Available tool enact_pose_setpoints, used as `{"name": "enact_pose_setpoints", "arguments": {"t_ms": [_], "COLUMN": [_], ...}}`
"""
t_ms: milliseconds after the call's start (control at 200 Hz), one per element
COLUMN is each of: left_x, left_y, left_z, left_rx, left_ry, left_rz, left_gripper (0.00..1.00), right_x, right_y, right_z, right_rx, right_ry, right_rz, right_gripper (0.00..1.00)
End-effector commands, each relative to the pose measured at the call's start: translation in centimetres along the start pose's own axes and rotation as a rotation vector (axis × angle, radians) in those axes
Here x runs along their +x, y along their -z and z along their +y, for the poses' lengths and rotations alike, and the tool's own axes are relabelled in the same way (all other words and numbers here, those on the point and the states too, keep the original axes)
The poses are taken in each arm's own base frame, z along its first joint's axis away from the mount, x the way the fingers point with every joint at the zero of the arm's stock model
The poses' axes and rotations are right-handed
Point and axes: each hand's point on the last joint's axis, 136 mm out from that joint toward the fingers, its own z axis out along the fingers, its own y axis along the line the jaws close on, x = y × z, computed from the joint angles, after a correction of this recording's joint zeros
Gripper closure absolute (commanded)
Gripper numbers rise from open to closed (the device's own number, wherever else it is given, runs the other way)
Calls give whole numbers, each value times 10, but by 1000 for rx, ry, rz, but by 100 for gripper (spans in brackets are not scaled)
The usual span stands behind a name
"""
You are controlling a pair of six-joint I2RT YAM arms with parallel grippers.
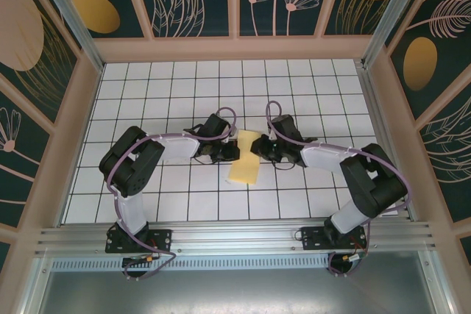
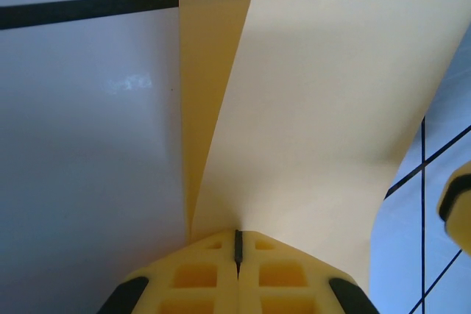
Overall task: Fold a paper plane with a square sheet of paper (pick it up from the middle)
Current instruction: Fold the square sheet of paper in half at the center of the table.
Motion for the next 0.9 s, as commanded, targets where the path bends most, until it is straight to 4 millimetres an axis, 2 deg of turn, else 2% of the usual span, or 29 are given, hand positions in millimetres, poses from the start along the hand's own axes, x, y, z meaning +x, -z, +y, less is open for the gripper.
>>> {"name": "enact_pose_setpoints", "arguments": {"t_ms": [0,195,270,365,510,530,590,721,891], "left_x": [41,43,43,43,44,44,44,43,43], "left_y": [-16,-16,-17,-16,-15,-15,-16,-16,-15], "left_z": [58,60,61,62,63,62,63,62,61], "left_rx": [-201,-205,-207,-213,-217,-216,-217,-214,-213], "left_ry": [46,45,45,42,41,40,43,40,38], "left_rz": [113,115,116,116,116,115,118,116,114], "left_gripper": [98,98,98,98,98,98,98,98,98], "right_x": [5,24,26,19,-3,-14,-22,-25,-11], "right_y": [-11,-23,-26,-23,-9,-5,-3,-8,-19], "right_z": [-24,-51,-56,-43,-7,-10,-7,-22,-41], "right_rx": [68,97,106,84,13,13,3,32,55], "right_ry": [-8,-55,-61,-44,15,1,3,-22,-52], "right_rz": [23,54,66,56,11,-12,-27,-22,14], "right_gripper": [83,82,82,82,81,82,82,82,82]}}
